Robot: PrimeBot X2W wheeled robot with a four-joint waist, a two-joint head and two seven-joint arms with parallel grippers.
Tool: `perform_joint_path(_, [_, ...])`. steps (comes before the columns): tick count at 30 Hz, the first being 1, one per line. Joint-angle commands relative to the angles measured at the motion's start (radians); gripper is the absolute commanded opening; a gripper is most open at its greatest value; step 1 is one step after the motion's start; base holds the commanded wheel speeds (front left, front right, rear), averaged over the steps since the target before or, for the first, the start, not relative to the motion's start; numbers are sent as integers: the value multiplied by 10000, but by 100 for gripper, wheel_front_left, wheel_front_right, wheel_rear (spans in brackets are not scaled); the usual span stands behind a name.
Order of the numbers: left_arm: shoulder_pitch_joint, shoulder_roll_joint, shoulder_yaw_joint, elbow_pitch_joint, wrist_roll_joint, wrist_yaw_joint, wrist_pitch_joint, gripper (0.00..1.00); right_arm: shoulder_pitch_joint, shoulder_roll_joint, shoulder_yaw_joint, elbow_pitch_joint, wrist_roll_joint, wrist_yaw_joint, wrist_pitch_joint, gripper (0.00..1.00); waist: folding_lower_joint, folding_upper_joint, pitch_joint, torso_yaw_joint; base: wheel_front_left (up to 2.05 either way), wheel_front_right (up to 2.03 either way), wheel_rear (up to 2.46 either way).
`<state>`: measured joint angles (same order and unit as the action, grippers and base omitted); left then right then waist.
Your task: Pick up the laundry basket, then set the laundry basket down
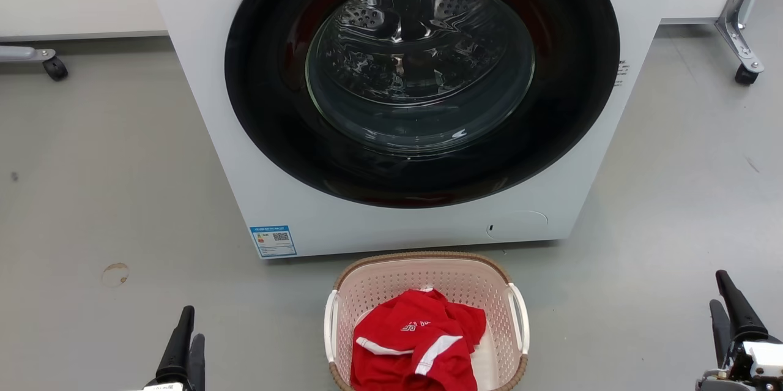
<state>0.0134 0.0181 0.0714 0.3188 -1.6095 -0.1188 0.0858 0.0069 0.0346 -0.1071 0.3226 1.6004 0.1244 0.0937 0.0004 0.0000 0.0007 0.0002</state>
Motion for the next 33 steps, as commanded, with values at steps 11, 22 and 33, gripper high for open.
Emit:
perform_joint_path(11, [-186,102,-116,-605,535,73,-358,100,-446,-386,298,-421,-564,11,-389,100,-4,0,15,-10,0,0,0])
perform_joint_path(22, [-98,145,-313,-916,2074,376,-680,100,-585,-464,499,-325,-2086,17,-753,100,-4,0,12,-32,0,0,0])
perform_joint_path(33, [-73,491,-825,-1077,4239,837,-1032,100,-717,-460,569,-379,-4459,22,-1110,100,-4,0,58,-45,0,0,0])
